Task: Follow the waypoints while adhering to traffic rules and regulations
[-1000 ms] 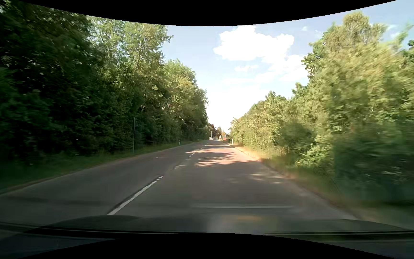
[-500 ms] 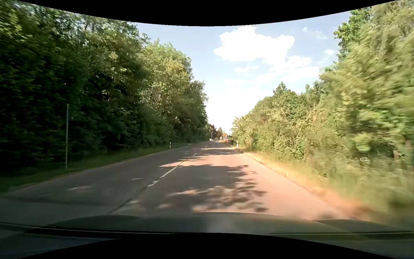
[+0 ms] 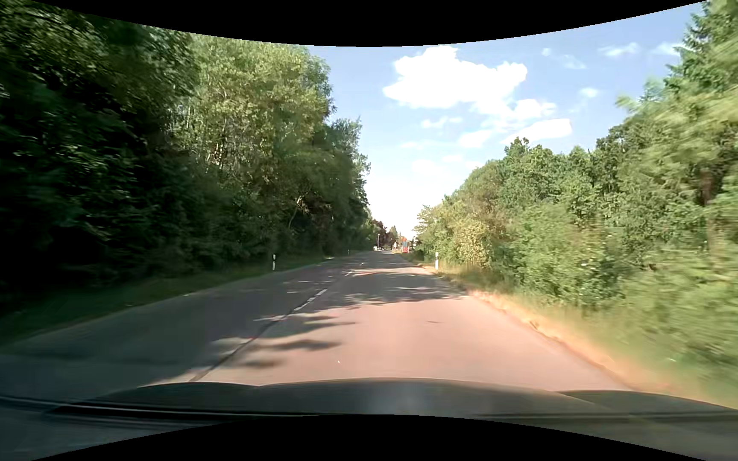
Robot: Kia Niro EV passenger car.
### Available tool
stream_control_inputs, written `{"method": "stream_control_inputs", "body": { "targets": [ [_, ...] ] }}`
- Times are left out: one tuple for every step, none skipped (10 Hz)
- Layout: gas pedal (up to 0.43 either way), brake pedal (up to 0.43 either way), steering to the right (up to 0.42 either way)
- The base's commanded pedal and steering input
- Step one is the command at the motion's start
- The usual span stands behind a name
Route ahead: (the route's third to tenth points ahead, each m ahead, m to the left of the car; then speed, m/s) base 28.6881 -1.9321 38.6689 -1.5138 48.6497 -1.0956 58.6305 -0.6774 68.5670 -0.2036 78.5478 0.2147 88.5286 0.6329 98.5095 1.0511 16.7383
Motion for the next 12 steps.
{"method": "stream_control_inputs", "body": {
  "targets": [
    [0.000,0.171,-0.001],
    [0.000,0.159,-0.001],
    [0.000,0.128,-0.001],
    [0.000,0.098,0.000],
    [0.000,0.091,-0.001],
    [0.000,0.091,-0.001],
    [0.000,0.098,-0.001],
    [0.000,0.116,-0.001],
    [0.000,0.128,-0.001],
    [0.000,0.110,0.000],
    [0.000,0.104,-0.001],
    [0.000,0.098,0.000]
  ]
}}
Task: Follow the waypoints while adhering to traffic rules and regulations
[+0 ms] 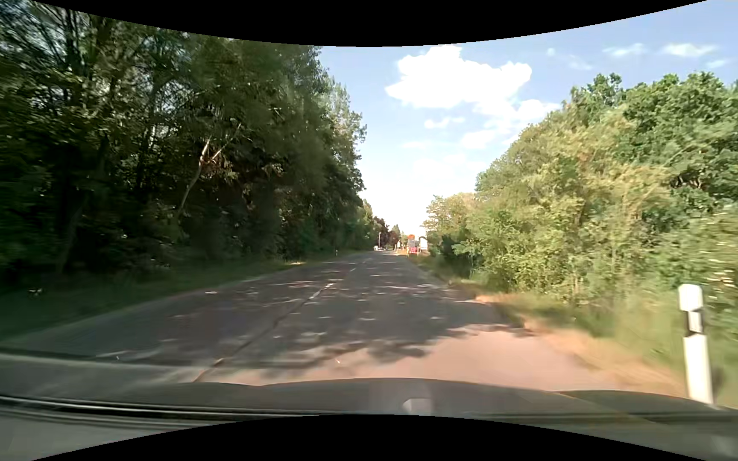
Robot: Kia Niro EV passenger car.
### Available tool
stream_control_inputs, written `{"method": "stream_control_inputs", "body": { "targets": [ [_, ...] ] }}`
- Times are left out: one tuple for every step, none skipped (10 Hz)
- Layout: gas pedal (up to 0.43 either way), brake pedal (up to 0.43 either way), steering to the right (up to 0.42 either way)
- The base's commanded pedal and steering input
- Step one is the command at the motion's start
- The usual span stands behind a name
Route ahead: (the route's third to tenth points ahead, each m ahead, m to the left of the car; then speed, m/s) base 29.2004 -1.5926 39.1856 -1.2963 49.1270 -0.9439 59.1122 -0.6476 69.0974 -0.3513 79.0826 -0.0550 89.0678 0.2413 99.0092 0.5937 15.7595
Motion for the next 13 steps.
{"method": "stream_control_inputs", "body": {
  "targets": [
    [0.000,0.098,-0.001],
    [0.000,0.104,0.000],
    [0.000,0.110,-0.001],
    [0.000,0.128,0.000],
    [0.000,0.128,-0.001],
    [0.000,0.146,0.000],
    [0.000,0.152,0.000],
    [0.000,0.152,0.000],
    [0.000,0.146,0.000],
    [0.000,0.146,0.000],
    [0.000,0.152,0.000],
    [0.000,0.152,0.000],
    [0.000,0.152,0.000]
  ]
}}
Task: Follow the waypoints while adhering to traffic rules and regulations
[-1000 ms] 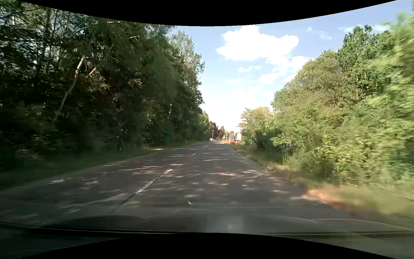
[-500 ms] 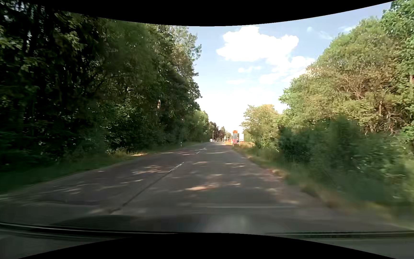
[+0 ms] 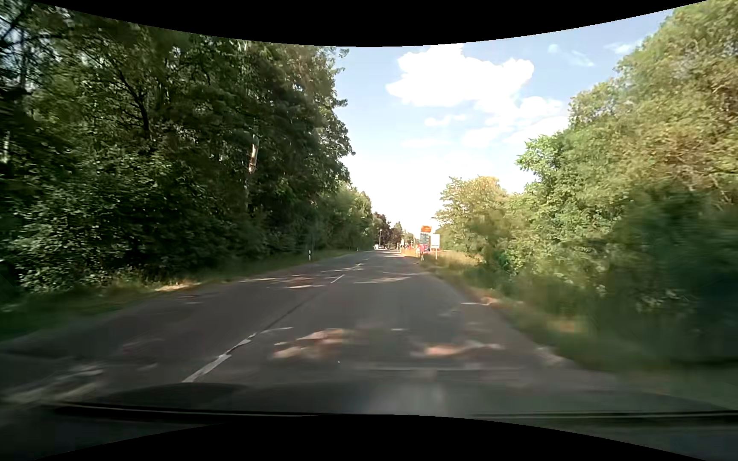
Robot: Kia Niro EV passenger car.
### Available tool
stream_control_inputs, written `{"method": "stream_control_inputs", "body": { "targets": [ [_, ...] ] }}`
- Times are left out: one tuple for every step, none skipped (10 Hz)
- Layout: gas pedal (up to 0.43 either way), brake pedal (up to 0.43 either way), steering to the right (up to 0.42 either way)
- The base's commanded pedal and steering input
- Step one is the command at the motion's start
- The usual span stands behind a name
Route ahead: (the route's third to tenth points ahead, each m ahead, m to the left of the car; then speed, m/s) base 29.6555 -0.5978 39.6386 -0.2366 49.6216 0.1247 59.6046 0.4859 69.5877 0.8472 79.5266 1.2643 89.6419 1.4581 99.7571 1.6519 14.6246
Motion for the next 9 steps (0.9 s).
{"method": "stream_control_inputs", "body": {
  "targets": [
    [0.000,0.140,0.000],
    [0.000,0.085,0.000],
    [0.000,0.030,-0.001],
    [0.000,0.006,-0.001],
    [0.000,0.006,-0.001],
    [0.000,0.006,-0.001],
    [0.000,0.006,-0.001],
    [0.000,0.012,-0.001],
    [0.000,0.006,-0.001]
  ]
}}
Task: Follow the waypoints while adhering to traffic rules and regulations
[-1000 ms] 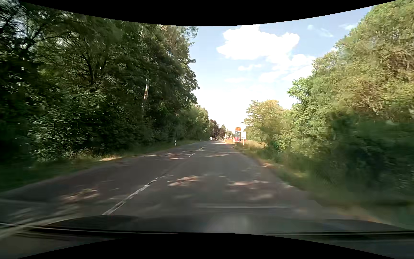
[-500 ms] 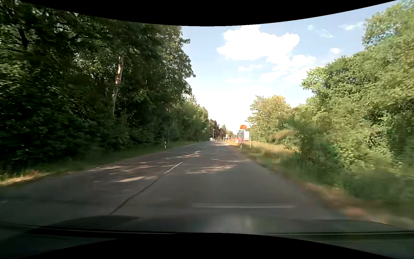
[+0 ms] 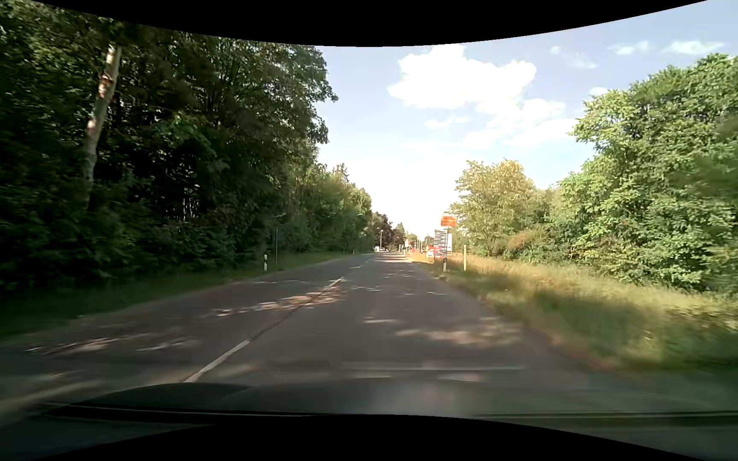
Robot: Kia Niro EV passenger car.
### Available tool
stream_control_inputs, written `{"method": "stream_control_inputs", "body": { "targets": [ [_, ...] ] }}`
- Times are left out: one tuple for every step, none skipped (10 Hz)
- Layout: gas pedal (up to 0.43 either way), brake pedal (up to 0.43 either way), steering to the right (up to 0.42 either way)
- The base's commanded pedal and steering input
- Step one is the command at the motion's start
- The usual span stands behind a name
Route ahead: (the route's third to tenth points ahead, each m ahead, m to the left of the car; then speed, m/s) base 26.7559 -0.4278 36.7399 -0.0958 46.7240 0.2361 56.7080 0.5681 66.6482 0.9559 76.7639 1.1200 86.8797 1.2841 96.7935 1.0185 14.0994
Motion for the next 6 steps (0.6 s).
{"method": "stream_control_inputs", "body": {
  "targets": [
    [0.000,0.006,-0.001],
    [0.000,0.006,-0.001],
    [0.000,0.006,-0.001],
    [0.000,0.006,-0.001],
    [0.000,0.006,-0.001],
    [0.000,0.006,-0.001]
  ]
}}
